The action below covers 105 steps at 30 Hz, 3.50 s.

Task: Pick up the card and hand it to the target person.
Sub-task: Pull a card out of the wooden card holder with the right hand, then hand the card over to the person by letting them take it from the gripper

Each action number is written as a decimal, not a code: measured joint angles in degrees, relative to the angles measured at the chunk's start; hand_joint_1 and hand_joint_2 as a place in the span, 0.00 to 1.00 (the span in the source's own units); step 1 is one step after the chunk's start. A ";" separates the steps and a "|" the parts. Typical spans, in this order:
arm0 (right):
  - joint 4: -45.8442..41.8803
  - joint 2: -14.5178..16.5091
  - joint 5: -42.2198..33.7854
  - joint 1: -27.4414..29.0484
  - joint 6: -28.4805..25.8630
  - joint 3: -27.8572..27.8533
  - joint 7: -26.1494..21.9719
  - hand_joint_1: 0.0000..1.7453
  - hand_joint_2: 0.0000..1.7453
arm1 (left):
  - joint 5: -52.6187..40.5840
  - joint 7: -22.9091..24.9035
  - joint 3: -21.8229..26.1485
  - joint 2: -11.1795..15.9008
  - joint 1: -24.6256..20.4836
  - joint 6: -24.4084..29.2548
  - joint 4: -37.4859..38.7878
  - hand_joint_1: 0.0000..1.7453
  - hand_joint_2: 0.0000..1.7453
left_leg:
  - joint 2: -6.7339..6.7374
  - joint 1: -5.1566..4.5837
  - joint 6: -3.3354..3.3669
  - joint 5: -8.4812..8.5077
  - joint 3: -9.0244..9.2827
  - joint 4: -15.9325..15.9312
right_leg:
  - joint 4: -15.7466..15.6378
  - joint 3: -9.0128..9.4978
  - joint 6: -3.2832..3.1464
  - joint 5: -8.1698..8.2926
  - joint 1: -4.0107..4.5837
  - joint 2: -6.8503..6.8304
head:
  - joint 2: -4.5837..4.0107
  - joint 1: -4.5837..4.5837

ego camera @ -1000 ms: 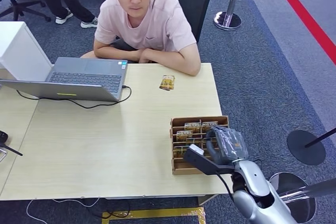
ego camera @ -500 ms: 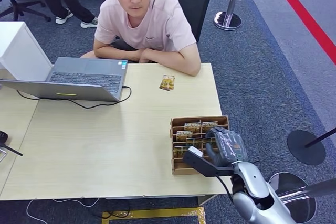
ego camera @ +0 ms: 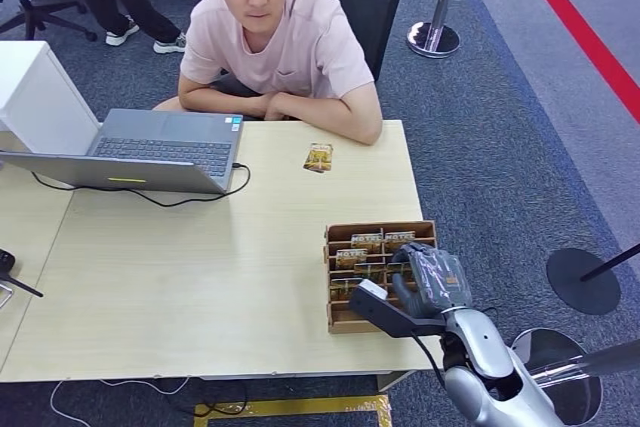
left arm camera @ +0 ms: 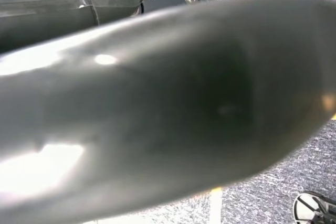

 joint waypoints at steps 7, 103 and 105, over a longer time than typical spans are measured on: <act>0.00 -0.01 0.07 0.12 0.02 0.00 0.04 0.67 1.00 | 0.00 -0.05 0.02 0.00 0.00 -0.05 0.00 0.00 0.00 | 0.00 0.00 0.00 0.00 0.00 0.00 | 0.00 0.00 0.00 0.00 0.00 0.00 | 0.00 0.00; 52.15 26.02 9.93 -32.10 -34.94 -16.65 -26.93 0.00 1.00 | -3.93 -4.58 1.34 0.00 -0.87 -1.11 0.00 0.00 0.00 | 0.06 0.08 -0.07 0.04 0.01 -0.01 | 0.07 -0.01 -0.06 -0.01 0.05 0.12 | 0.00 -0.02; 52.20 25.94 1.51 -32.75 -33.98 -18.14 -28.24 0.00 1.00 | -3.60 -4.59 1.39 0.01 -0.86 -1.06 0.00 0.00 0.00 | 0.06 0.08 -0.07 0.04 0.01 0.00 | 0.07 -0.01 -0.06 -0.01 0.05 0.12 | 0.00 -0.02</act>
